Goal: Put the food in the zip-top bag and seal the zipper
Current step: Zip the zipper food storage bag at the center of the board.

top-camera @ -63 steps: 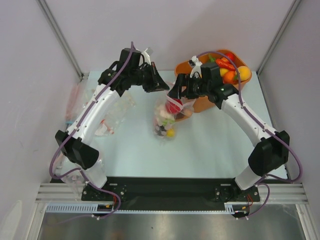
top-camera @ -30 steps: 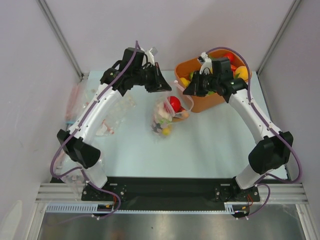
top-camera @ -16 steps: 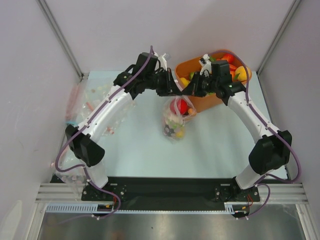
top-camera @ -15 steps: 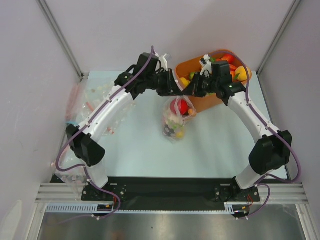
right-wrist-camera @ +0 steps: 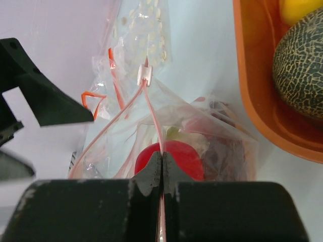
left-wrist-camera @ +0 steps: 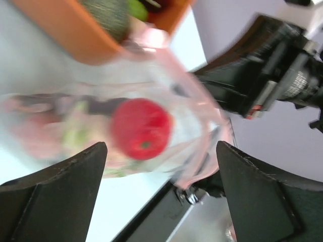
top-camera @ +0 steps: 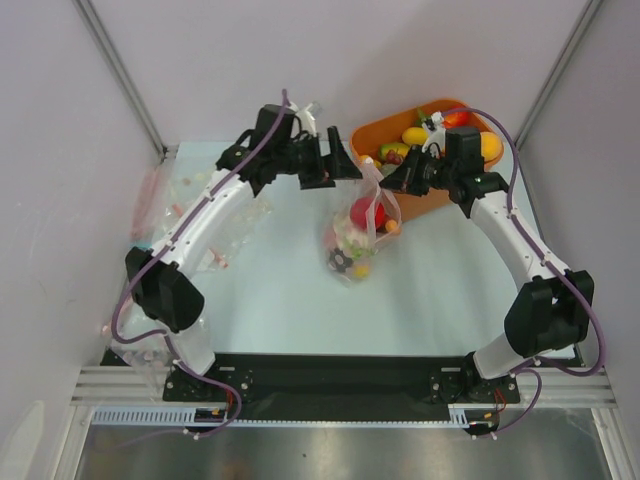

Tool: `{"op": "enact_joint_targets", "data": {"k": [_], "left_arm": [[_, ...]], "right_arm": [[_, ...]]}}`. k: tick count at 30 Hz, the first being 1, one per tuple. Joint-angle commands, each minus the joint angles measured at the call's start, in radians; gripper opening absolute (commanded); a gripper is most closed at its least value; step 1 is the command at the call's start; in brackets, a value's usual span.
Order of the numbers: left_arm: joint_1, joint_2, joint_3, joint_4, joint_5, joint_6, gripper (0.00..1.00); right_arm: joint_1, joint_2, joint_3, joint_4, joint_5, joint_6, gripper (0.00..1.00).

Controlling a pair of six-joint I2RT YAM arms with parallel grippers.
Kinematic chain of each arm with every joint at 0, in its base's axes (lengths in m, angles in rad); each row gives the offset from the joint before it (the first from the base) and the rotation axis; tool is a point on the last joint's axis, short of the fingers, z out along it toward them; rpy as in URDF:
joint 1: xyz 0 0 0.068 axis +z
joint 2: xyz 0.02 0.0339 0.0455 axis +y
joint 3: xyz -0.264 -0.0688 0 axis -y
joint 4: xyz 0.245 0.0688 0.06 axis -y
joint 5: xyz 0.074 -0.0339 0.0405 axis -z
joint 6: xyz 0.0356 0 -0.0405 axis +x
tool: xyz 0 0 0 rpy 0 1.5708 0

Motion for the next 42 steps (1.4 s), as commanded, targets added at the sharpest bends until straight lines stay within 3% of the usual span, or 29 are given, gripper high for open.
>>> {"op": "enact_joint_targets", "data": {"k": [1,5,9,13,16,18,21,28,38,42], "left_arm": [[0.112,-0.118,-0.117,0.139,0.064,-0.021,0.95],[0.172,-0.135,-0.215,0.282,0.131,-0.023,0.97],[0.166,-0.118,-0.274,0.47,0.198,0.09,0.98],[0.166,-0.147,-0.451,0.882,0.253,0.182,0.95],[0.166,-0.101,-0.436,0.961,0.332,0.25,0.91],[0.166,-0.06,-0.456,1.137,0.439,0.233,0.89],[0.17,-0.006,-0.462,1.277,0.492,0.193,0.86],[0.175,0.128,-0.38,1.446,0.641,0.12,0.8],[0.186,0.25,-0.246,1.4,0.718,0.15,0.72],[0.198,0.267,-0.243,1.451,0.742,0.115,0.78]], "right_arm": [[-0.011,-0.038,-0.001,0.084,-0.055,-0.027,0.0],[-0.014,-0.016,0.01,0.101,-0.09,-0.047,0.0],[-0.014,0.01,0.037,0.099,-0.113,-0.057,0.0],[-0.014,0.001,0.015,0.145,-0.132,-0.076,0.0],[-0.014,-0.01,0.005,0.167,-0.13,-0.091,0.0],[-0.011,-0.013,0.002,0.176,-0.13,-0.1,0.0],[-0.002,-0.024,0.002,0.177,-0.124,-0.133,0.0],[0.007,-0.038,-0.002,0.199,-0.152,-0.192,0.0],[0.022,-0.033,0.001,0.199,-0.169,-0.225,0.0],[0.027,-0.035,-0.004,0.194,-0.172,-0.238,0.0]]}}
